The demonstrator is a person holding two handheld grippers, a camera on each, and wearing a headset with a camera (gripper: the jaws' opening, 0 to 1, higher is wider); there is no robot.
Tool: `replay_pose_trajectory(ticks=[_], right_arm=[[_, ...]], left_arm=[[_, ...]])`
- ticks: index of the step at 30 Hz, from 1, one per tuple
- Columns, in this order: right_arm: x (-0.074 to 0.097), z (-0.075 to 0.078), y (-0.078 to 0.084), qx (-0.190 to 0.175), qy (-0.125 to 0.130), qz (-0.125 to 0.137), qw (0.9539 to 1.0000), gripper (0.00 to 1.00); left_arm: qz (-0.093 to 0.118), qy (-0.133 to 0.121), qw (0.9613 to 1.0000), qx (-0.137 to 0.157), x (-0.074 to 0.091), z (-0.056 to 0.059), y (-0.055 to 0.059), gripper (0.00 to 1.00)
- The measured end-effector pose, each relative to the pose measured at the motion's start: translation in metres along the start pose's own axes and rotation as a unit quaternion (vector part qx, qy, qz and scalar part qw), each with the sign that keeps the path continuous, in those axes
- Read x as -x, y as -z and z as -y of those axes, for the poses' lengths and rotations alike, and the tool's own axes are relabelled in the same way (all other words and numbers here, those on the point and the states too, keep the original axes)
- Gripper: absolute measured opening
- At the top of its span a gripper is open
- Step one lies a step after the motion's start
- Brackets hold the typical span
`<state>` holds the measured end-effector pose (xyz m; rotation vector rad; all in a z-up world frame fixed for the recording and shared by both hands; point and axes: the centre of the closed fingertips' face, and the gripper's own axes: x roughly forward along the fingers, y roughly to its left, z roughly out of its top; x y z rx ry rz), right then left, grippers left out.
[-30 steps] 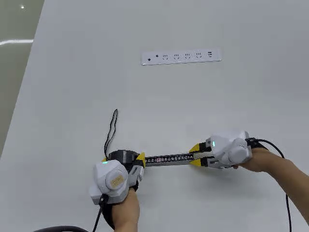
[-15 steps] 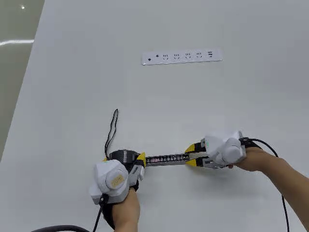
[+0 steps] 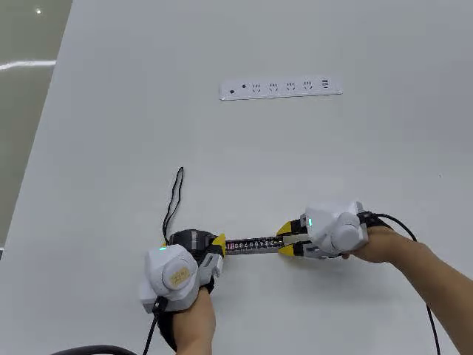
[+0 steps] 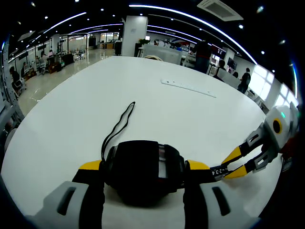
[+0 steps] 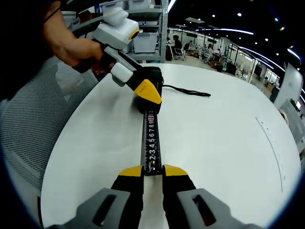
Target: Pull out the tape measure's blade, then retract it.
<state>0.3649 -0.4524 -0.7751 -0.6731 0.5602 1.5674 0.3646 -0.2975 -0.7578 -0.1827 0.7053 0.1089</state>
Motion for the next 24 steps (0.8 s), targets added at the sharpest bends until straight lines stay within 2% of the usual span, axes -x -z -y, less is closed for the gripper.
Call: replay_pose_trajectory(ticks=[24], right_arm=[[-0.015,0.000,-0.011,0.001,-0.007,0.005,1.0000,0.13]], left_arm=[[-0.010,0.014,0.9997,0.016,-0.001,0.001,0.004,0.65]])
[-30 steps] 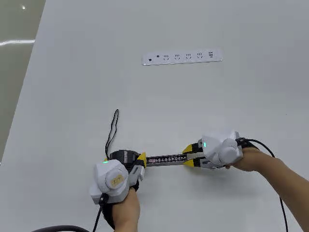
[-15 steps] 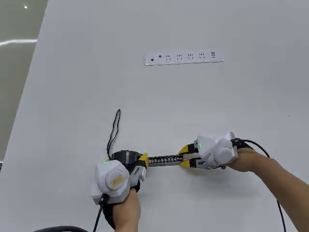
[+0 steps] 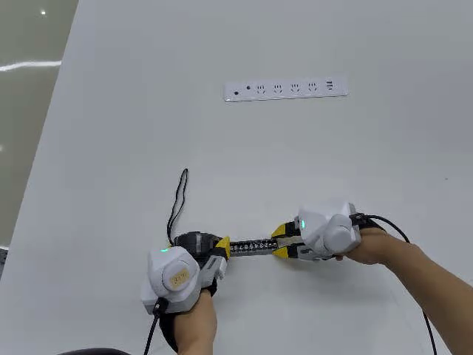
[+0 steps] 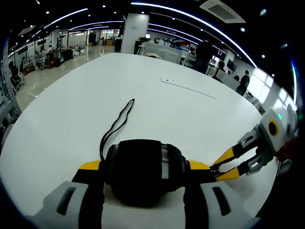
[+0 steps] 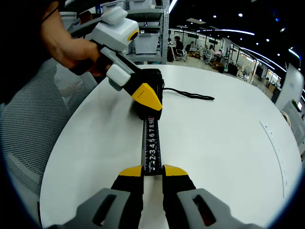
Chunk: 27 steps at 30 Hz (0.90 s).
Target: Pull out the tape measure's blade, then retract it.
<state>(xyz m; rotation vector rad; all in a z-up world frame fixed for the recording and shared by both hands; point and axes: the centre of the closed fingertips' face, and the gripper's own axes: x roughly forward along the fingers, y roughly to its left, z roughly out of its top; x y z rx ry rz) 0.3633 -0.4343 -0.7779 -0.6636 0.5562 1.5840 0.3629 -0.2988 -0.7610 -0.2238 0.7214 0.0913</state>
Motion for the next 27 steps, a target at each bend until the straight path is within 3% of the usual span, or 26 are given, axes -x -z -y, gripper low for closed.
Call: replay_pose_trajectory(ticks=[16,27], right_arm=[[-0.008,-0.001,-0.008,0.000,-0.003,0.005,1.0000,0.13],[-0.014,0.000,-0.013,-0.002,-0.002,0.010,0.9999,0.13]], left_arm=[[-0.002,-0.003,0.9998,-0.021,-0.001,0.000,0.003,0.66],[-0.004,-0.005,0.9998,-0.018,-0.002,0.000,0.004,0.66]])
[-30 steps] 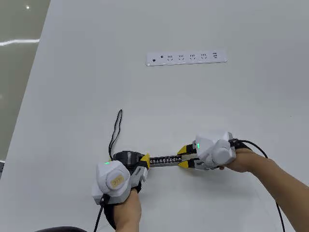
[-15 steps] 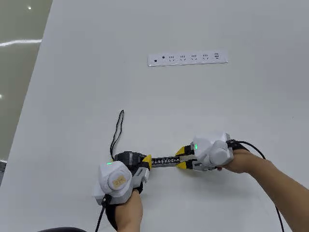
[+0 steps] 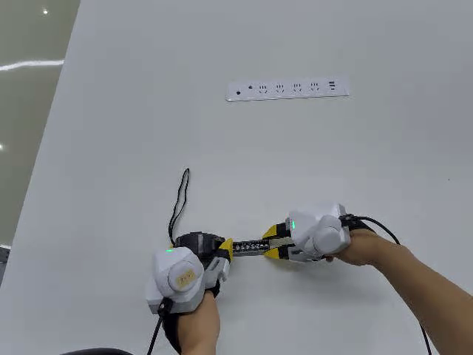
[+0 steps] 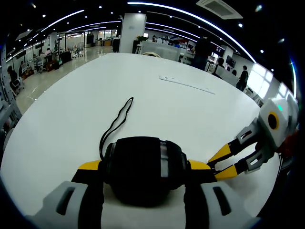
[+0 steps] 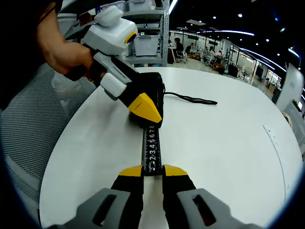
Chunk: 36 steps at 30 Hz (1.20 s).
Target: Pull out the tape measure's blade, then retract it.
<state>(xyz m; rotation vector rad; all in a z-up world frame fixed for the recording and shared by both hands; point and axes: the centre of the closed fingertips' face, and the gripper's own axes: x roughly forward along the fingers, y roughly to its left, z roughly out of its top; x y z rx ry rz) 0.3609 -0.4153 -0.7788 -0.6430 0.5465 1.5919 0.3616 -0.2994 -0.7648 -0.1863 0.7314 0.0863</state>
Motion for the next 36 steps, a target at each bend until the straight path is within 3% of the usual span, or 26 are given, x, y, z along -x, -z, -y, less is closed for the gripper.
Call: replay_pose_trajectory(ticks=[36], right_arm=[[-0.015,-0.001,-0.016,0.001,-0.002,0.011,0.9999,0.13]], left_arm=[[-0.003,0.017,0.9997,0.018,0.000,0.000,-0.001,0.66]])
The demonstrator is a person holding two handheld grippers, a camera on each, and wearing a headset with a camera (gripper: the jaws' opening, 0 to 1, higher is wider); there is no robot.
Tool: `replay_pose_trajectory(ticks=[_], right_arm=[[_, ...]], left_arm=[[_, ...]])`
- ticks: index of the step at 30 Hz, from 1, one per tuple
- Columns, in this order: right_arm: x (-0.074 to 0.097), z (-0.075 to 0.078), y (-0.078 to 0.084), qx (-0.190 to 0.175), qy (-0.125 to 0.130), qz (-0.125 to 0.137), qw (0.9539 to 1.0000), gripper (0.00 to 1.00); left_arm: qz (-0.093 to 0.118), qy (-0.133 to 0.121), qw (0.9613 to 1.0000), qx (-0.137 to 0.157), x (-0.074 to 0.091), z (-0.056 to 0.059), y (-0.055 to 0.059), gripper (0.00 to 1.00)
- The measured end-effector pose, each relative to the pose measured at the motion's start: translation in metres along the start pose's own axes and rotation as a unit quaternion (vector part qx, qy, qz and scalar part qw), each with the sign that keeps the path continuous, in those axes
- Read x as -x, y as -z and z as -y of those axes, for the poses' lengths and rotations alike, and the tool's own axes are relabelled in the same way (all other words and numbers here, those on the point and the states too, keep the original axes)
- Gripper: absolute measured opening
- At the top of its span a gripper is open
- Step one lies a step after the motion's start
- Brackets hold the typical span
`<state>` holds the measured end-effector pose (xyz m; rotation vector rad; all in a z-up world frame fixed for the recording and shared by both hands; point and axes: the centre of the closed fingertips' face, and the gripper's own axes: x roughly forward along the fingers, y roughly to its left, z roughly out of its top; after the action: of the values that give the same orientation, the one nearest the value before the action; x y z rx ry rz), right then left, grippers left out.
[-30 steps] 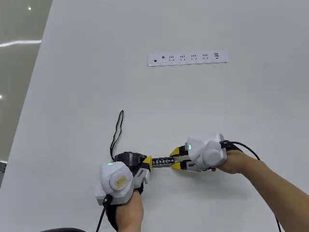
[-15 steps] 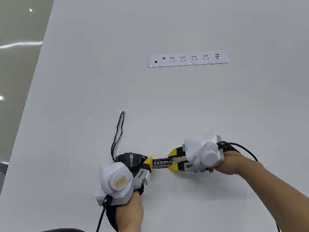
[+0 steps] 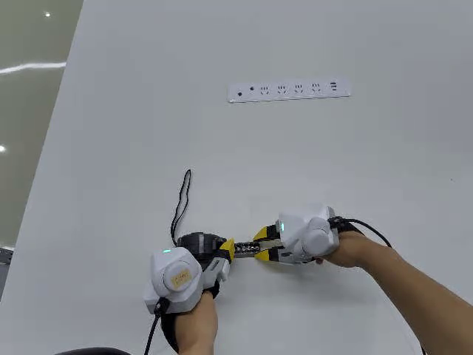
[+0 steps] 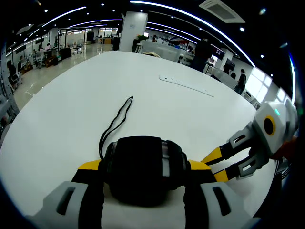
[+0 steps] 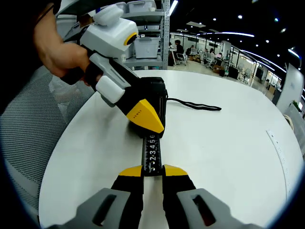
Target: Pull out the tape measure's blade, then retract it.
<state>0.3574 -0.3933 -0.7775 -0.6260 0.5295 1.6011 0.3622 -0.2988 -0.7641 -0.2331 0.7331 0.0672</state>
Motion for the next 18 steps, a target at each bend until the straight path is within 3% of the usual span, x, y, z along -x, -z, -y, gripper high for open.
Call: replay_pose_trajectory(ticks=[18], right_arm=[[-0.012,0.000,-0.014,0.009,-0.001,0.008,0.9999,0.12]], left_arm=[[0.000,0.010,0.9999,0.014,0.001,-0.001,-0.001,0.66]])
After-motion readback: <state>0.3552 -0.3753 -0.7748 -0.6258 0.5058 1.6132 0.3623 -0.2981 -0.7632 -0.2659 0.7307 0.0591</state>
